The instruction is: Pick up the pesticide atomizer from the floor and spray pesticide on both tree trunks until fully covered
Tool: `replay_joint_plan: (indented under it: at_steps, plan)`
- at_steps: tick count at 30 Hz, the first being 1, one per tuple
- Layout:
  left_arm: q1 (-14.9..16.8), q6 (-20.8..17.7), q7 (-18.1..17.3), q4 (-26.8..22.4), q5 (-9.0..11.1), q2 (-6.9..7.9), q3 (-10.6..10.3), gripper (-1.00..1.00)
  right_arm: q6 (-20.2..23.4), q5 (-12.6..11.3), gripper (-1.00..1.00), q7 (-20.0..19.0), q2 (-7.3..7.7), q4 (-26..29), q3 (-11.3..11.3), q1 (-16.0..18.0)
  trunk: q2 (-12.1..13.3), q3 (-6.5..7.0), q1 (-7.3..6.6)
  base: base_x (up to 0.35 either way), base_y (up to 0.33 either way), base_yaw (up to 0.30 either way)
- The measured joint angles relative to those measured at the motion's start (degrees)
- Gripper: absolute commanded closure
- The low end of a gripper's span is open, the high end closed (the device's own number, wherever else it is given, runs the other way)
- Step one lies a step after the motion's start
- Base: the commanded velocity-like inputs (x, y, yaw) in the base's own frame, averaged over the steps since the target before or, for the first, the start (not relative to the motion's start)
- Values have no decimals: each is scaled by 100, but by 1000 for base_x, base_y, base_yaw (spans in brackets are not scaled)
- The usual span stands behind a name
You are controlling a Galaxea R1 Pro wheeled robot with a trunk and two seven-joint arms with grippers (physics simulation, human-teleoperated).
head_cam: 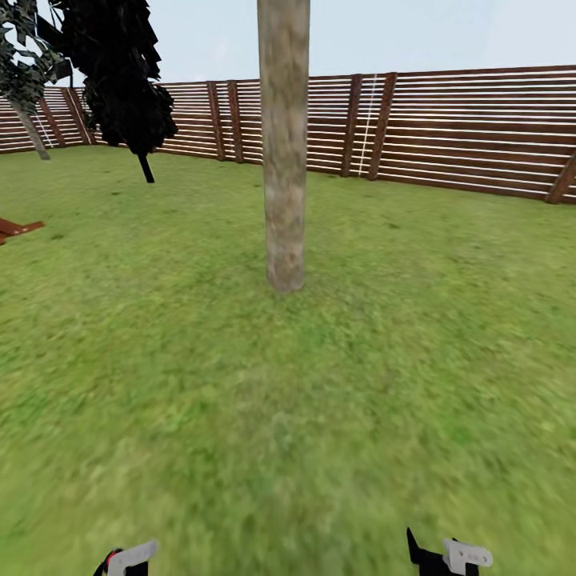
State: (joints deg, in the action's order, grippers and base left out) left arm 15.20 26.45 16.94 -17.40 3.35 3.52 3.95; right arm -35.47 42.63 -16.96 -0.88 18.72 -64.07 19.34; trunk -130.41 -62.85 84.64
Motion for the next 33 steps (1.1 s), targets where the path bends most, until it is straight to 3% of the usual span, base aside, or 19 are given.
replay_joint_plan:
  at_steps: [7, 33]
  plan:
    - [0, 0, 0, 0, 0, 0, 0, 100, -2, 0, -100, 0, 0, -2, 0, 0, 0, 0, 0, 339, 0, 115]
    - [0, 0, -3, 0, 0, -9, 0, 100, -4, 0, -100, 0, 9, 0, 0, 0, 0, 0, 0, 339, 0, 2]
